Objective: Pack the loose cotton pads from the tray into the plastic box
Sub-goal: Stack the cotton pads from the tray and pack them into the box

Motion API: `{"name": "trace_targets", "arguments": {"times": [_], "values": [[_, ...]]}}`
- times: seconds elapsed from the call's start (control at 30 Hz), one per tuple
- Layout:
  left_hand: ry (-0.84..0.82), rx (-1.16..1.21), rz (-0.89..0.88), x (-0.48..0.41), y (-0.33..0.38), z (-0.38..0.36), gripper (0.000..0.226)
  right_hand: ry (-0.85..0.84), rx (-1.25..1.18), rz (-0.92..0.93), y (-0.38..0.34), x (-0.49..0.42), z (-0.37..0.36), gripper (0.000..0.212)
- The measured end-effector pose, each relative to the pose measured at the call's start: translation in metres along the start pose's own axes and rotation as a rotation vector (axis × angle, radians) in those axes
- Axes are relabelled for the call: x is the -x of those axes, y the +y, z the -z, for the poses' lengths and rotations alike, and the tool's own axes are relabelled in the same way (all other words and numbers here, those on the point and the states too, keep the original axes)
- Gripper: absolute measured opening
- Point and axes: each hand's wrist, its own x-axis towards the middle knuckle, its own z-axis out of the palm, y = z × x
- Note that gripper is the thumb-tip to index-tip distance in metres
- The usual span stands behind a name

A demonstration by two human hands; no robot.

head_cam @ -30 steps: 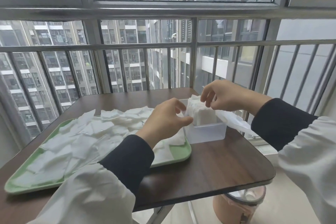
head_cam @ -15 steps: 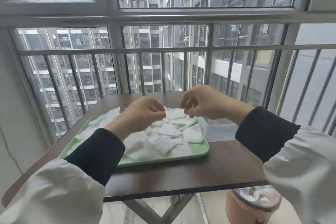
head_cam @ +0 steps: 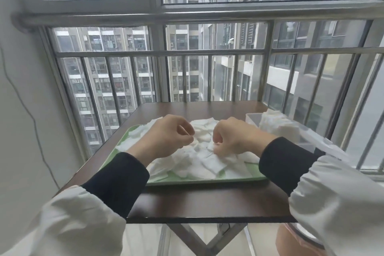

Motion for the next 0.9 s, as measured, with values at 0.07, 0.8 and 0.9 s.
{"name": "trace_targets", "arguments": {"times": [0.07, 0.8, 0.9], "values": [[-0.008, 0.003, -0.016, -0.002, 0.002, -0.003, 0.010, -0.031, 0.020, 0.007, 0.000, -0.001, 0.002, 0.014], [-0.325, -0.206, 0.028, -0.016, 0.027, -0.054, 0.057, 0.352, -1.253, -0.051, 0.028, -0.009, 0.004, 0.010], [-0.274, -0.044, -0.044, -0.020, 0.022, -0.049, 0.015, 0.394, -1.253, -0.034, 0.029, -0.008, 0.002, 0.007]]}}
